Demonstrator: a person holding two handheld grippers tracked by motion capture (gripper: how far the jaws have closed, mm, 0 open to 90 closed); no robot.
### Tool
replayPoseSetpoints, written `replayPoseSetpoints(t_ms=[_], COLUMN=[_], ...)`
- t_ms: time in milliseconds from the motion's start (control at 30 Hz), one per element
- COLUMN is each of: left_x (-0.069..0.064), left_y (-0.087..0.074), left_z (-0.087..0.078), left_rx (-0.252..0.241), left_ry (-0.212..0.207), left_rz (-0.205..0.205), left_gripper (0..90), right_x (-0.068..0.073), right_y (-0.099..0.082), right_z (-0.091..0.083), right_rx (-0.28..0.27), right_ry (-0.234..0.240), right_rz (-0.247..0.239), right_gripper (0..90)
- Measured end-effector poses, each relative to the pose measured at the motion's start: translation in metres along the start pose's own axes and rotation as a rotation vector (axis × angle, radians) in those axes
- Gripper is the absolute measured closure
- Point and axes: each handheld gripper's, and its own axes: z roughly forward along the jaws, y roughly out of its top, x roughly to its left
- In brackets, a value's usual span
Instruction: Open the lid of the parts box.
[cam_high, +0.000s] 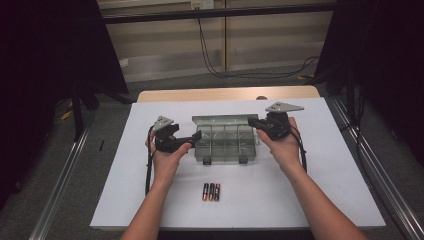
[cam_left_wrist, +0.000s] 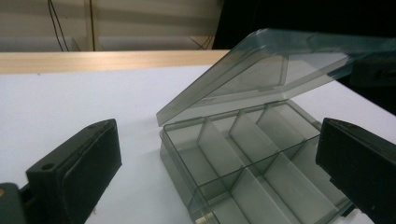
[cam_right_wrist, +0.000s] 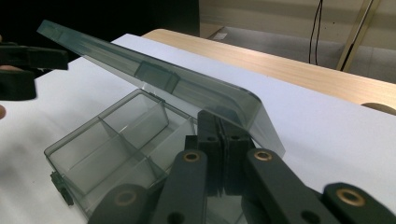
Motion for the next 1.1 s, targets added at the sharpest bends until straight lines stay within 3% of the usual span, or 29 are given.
replayPoseSetpoints(t_ms=[100,200,300,633,767,1100], left_x=[0.004,0.007,0.009,0.007,0.006,0.004], left_y=[0.004,0.008,0.014,0.024,0.026,0.03], left_z=[0.008,0.015,0.02,0.028,0.03,0.033], left_rx=[0.037,0.047,0.044,0.036,0.022,0.02], left_ry=[0.03,0.037,0.071,0.073,0.089,0.105], left_rz=[0.002,0.011,0.025,0.085,0.083,0.106], left_gripper=[5.1,12.6,23.0,56.4,70.1,82.3], right_x=[-0.002,-0.005,-0.007,-0.013,-0.014,-0.018], right_y=[0.004,0.005,0.007,0.012,0.016,0.017], right_z=[0.002,0.003,0.004,0.009,0.01,0.007], right_rx=[0.001,-0.002,-0.002,-0.003,-0.002,-0.005], right_ry=[-0.007,-0.012,-0.011,-0.02,-0.025,-0.014], right_rz=[-0.001,0.0,0.008,0.009,0.003,-0.003], right_gripper=[89.3,89.5,89.8,89.8,89.5,85.0])
